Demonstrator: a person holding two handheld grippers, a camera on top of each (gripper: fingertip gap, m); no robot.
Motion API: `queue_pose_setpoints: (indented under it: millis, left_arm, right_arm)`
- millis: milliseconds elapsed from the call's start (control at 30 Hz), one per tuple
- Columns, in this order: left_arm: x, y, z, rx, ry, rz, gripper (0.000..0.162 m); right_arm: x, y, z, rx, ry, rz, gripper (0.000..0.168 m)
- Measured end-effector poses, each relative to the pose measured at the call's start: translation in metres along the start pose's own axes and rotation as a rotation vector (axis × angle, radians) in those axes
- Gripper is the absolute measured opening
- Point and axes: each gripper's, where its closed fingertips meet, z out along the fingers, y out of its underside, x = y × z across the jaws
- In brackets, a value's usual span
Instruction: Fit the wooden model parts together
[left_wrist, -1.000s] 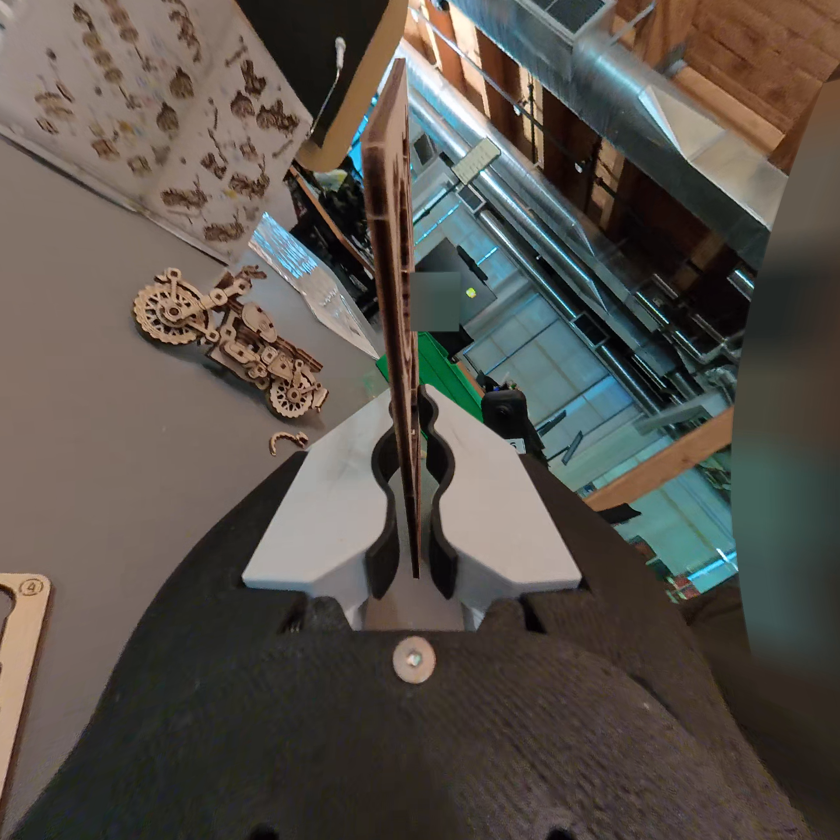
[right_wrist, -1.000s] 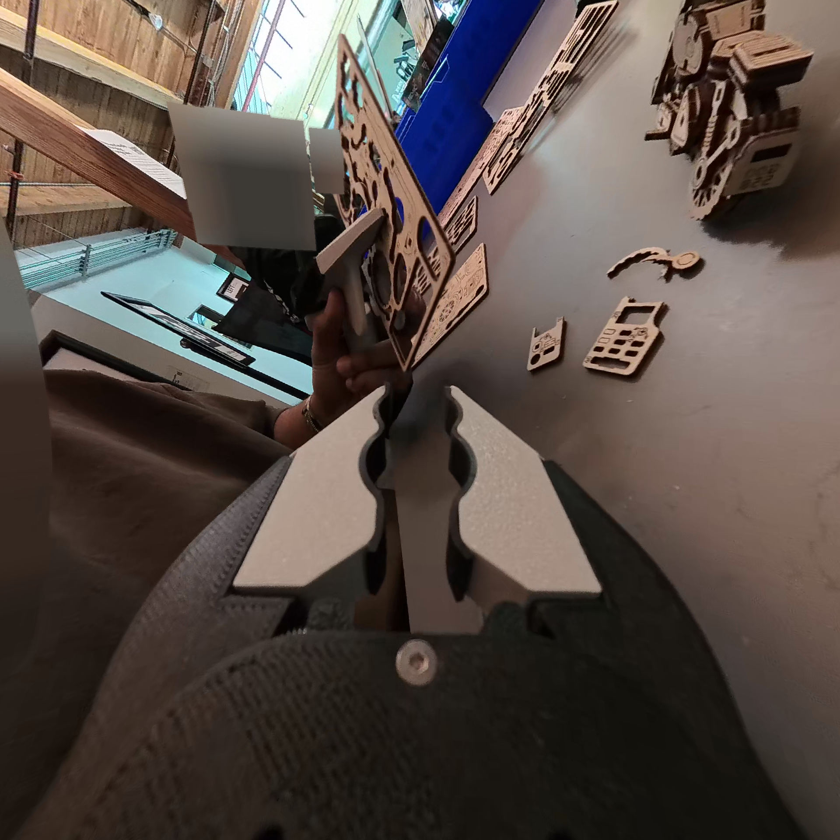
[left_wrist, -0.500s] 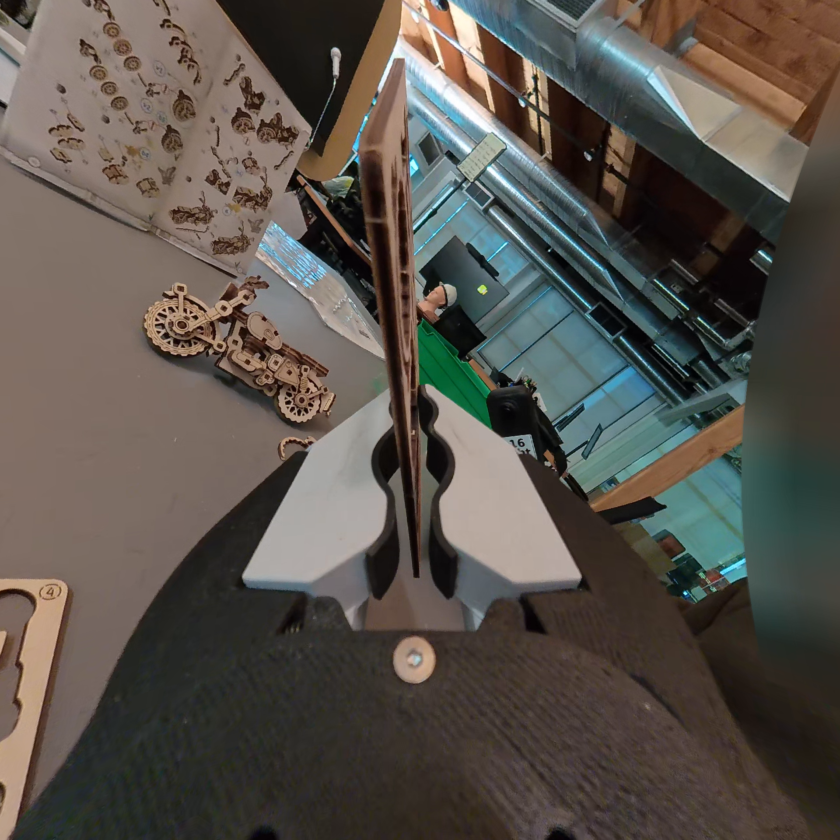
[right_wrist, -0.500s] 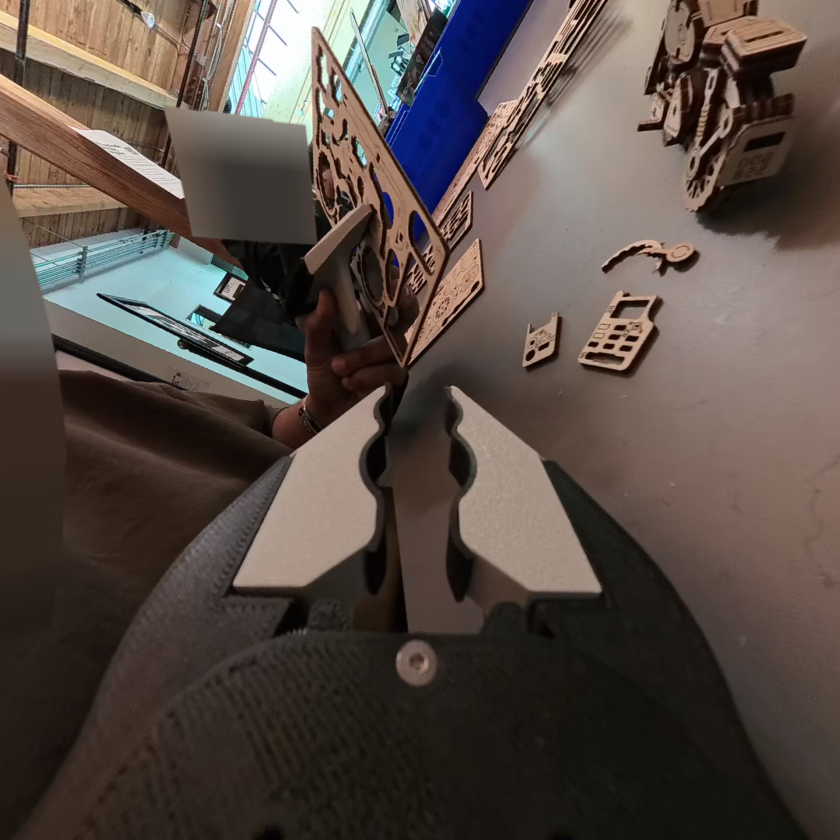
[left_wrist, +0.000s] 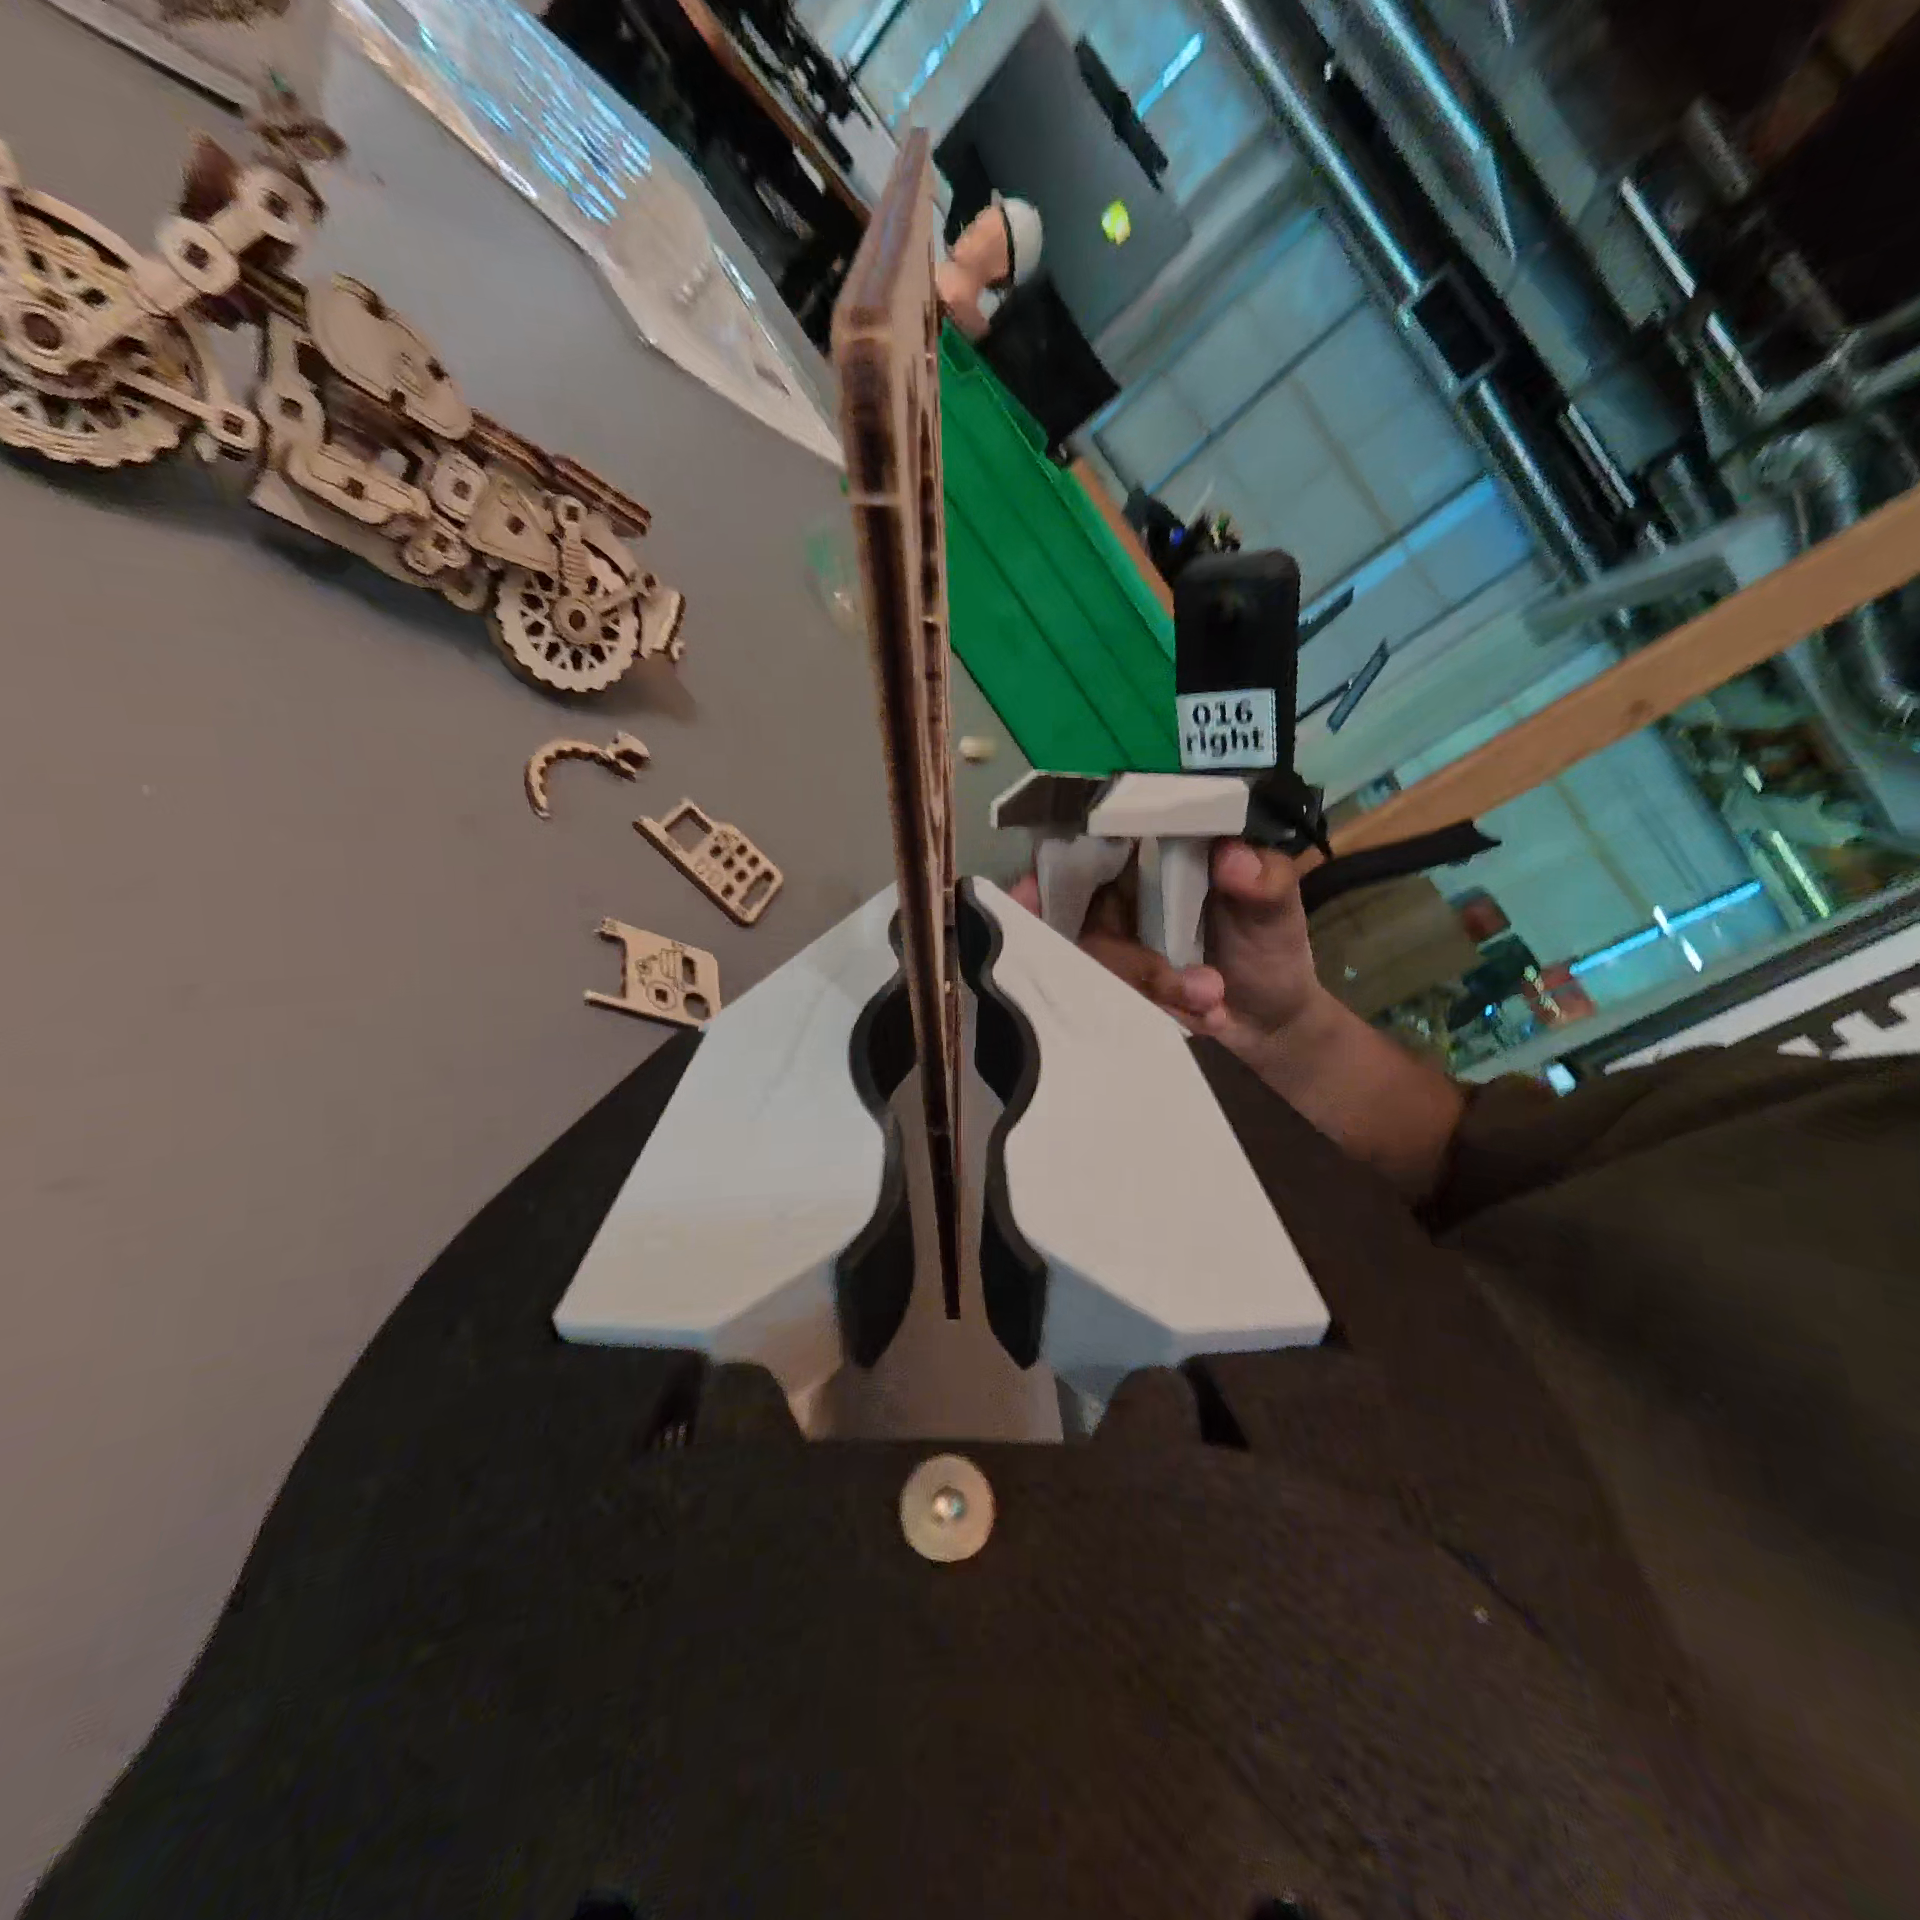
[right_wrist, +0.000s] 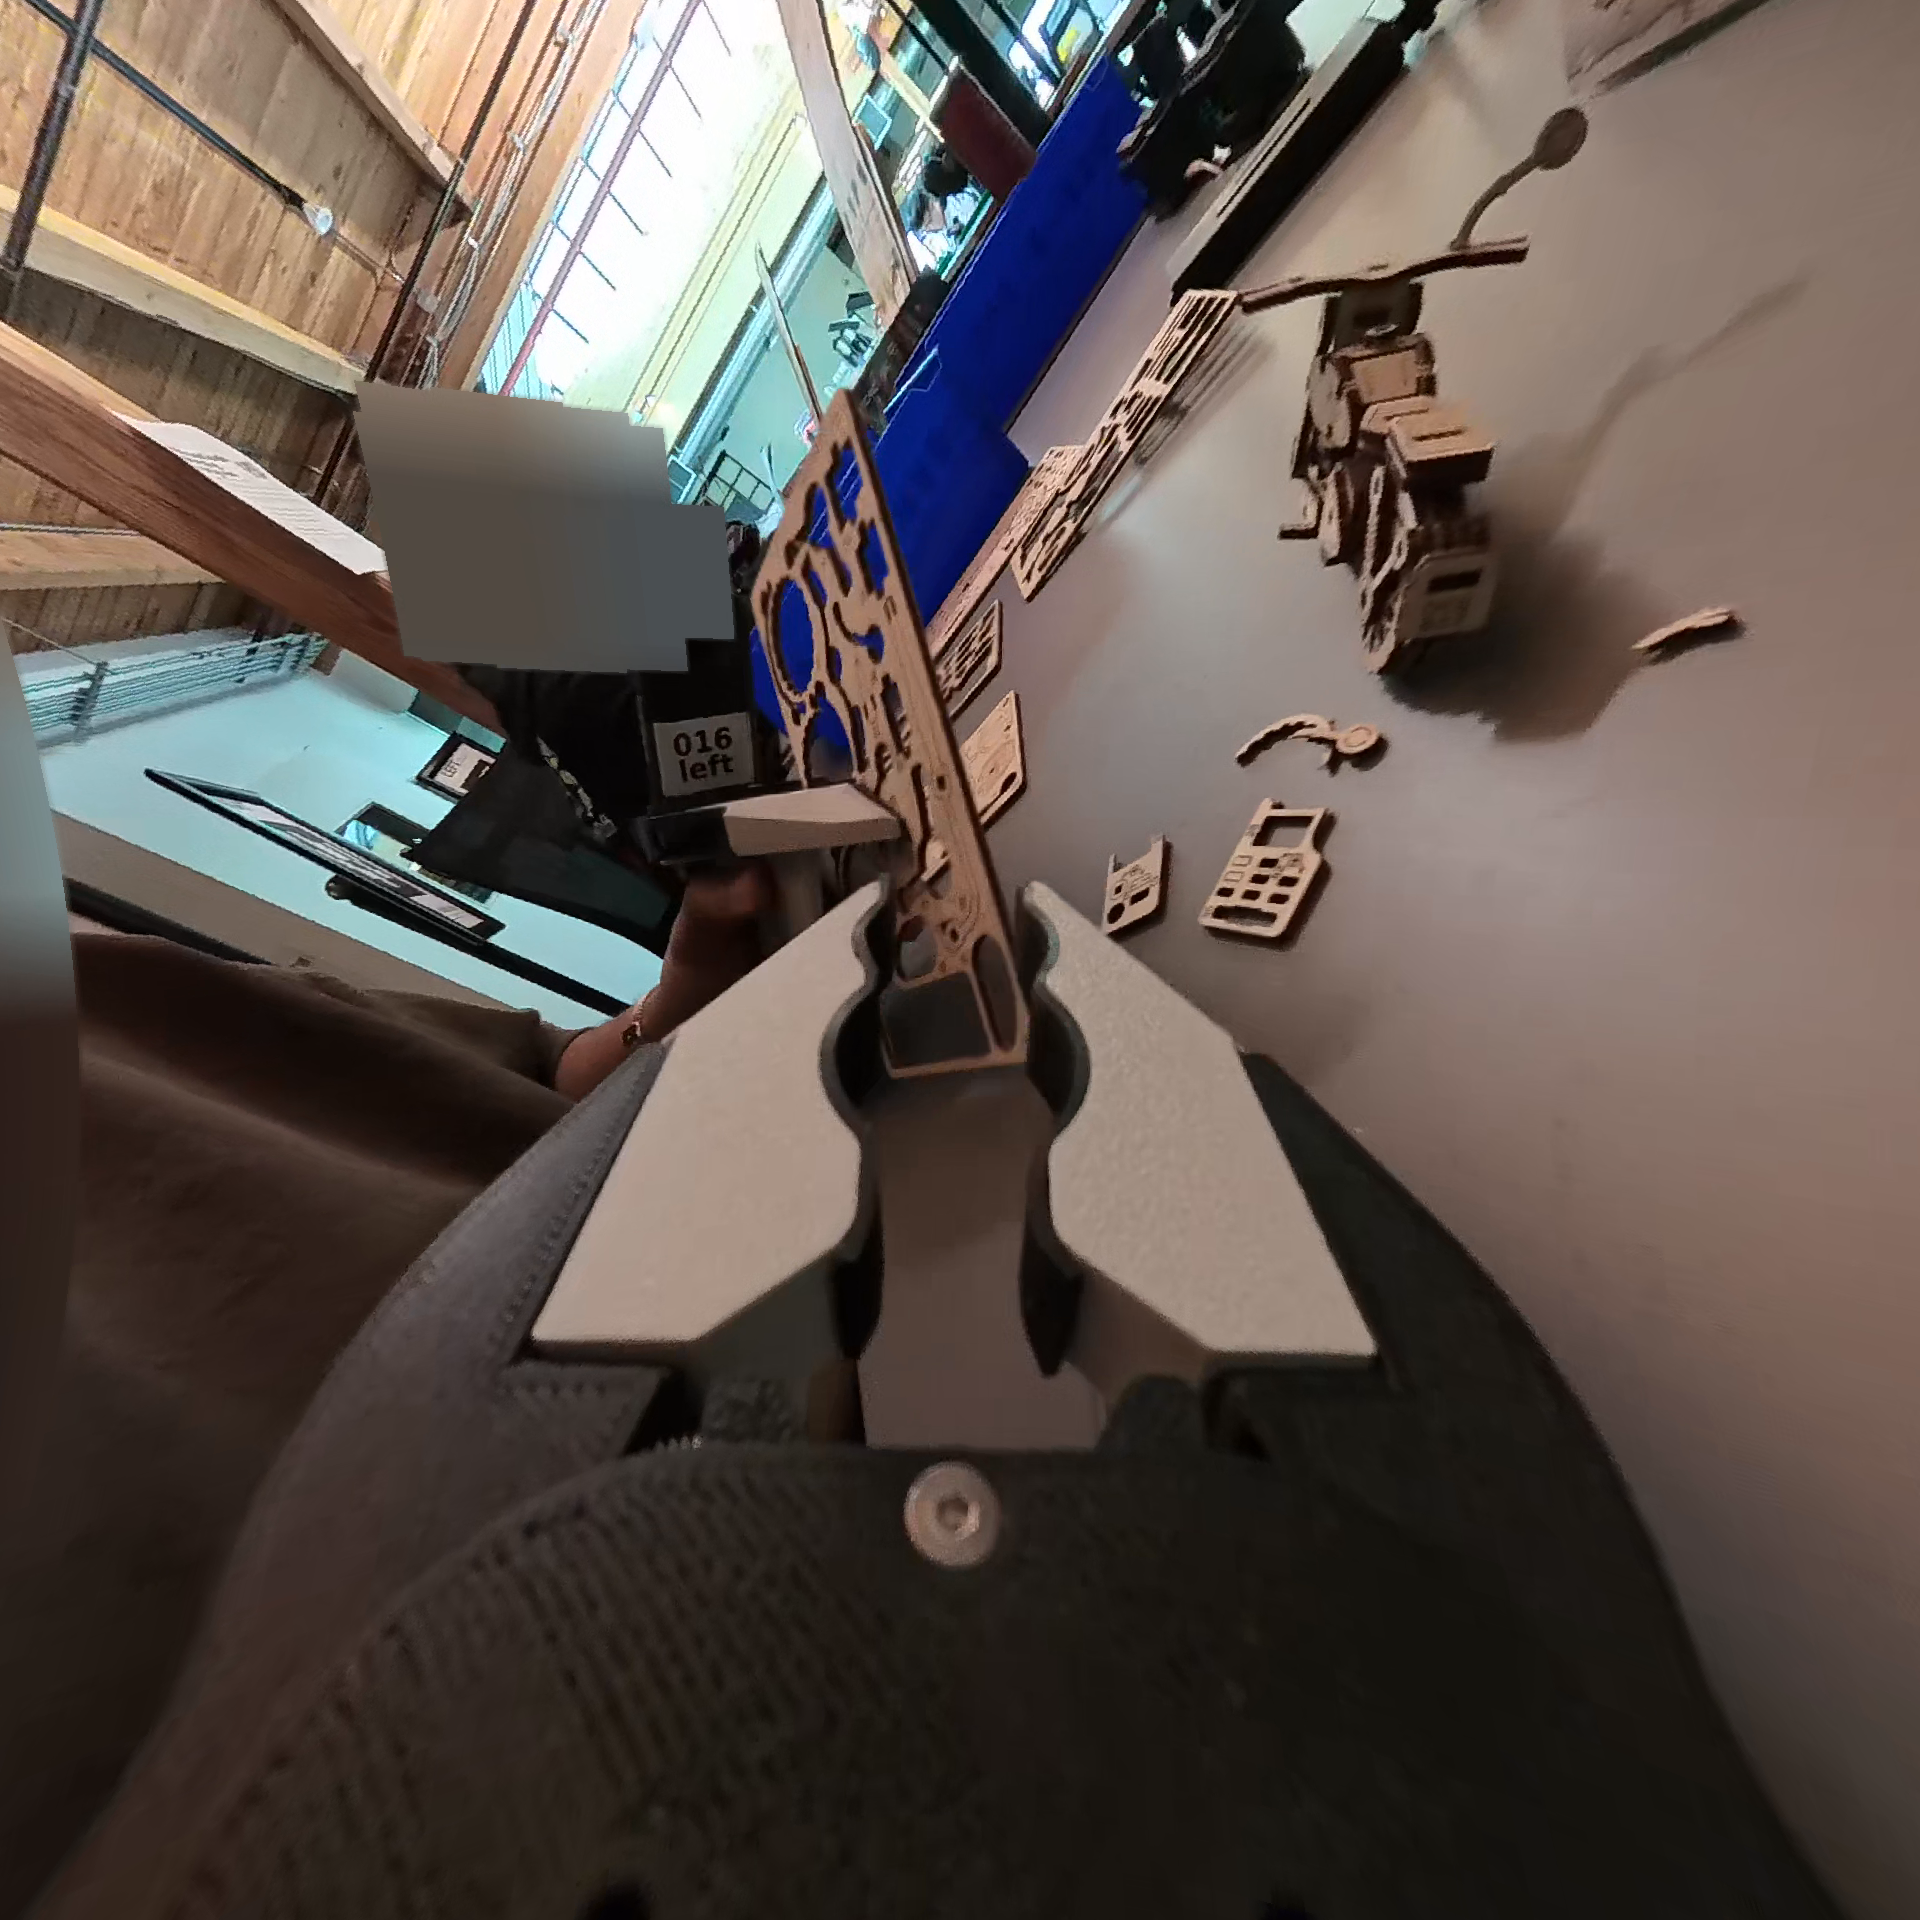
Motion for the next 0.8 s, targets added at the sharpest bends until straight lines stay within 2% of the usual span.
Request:
queue_pose_setpoints:
  millis: [100,267,433,700,800]
  left_arm:
    - [0.007,0.009,0.002,-0.06,0.029,0.032,0.0]
    - [0.016,0.023,0.007,-0.136,0.124,-0.039,0.0]
    - [0.019,0.033,0.009,-0.197,0.141,-0.028,0.0]
    - [0.021,0.041,0.01,-0.243,0.166,-0.046,0.0]
    - [0.022,0.044,0.011,-0.256,0.168,-0.044,0.0]
  right_arm:
    - [0.001,0.001,0.001,-0.007,0.012,-0.02,0.021]
    - [0.0,0.013,0.008,-0.066,0.038,-0.08,0.021]
    - [-0.005,0.021,0.011,-0.109,0.032,-0.139,0.019]
    - [-0.007,0.023,0.013,-0.112,0.006,-0.116,0.015]
    - [-0.008,0.025,0.014,-0.125,0.005,-0.121,0.007]
